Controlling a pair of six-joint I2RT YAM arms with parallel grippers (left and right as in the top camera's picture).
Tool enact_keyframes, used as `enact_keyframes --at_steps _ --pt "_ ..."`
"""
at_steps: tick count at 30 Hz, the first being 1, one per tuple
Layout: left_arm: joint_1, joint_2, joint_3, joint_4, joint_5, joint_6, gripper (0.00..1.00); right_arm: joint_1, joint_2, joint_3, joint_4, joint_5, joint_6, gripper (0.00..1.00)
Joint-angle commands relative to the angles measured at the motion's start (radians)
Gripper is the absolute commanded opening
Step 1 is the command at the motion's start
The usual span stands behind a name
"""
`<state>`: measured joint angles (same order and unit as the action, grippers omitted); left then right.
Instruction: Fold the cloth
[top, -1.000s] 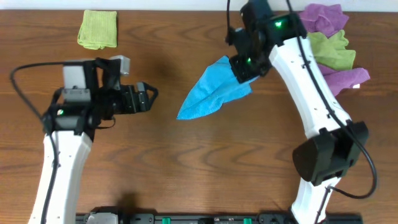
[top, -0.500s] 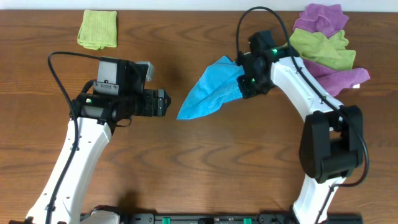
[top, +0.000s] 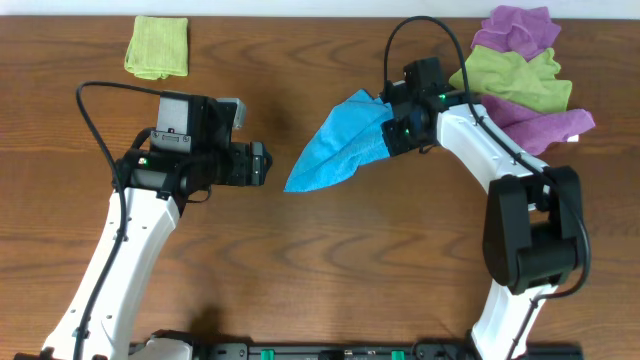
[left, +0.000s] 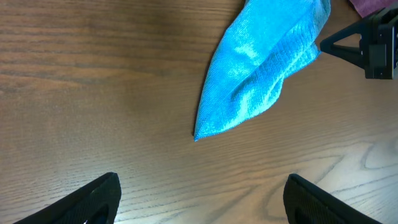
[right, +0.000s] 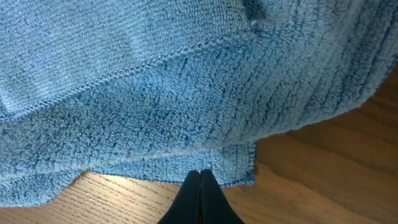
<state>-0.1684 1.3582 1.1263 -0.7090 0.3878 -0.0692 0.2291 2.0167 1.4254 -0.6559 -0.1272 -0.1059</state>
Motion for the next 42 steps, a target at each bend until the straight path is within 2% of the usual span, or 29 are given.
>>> enact_keyframes --at_steps 1,12,25,34,42 --pt "-0.003 0.008 0.021 -0.001 -0.011 0.021 0.85 0.003 0.0 -0.006 0.003 -0.011 0.008 0.01" --pt "-0.003 0.008 0.021 -0.001 -0.011 0.021 0.85 0.0 0.053 -0.016 -0.005 -0.012 0.008 0.01" --pt "-0.003 0.009 0.021 -0.002 -0.029 0.021 0.85 -0.001 0.086 -0.016 0.103 -0.011 0.023 0.01" --pt "-0.003 0.009 0.021 -0.002 -0.029 0.021 0.85 0.012 0.138 -0.016 -0.066 -0.012 0.023 0.01" --pt "-0.003 0.009 0.021 0.003 -0.051 0.038 0.85 0.016 0.053 -0.015 -0.235 -0.011 0.023 0.01"
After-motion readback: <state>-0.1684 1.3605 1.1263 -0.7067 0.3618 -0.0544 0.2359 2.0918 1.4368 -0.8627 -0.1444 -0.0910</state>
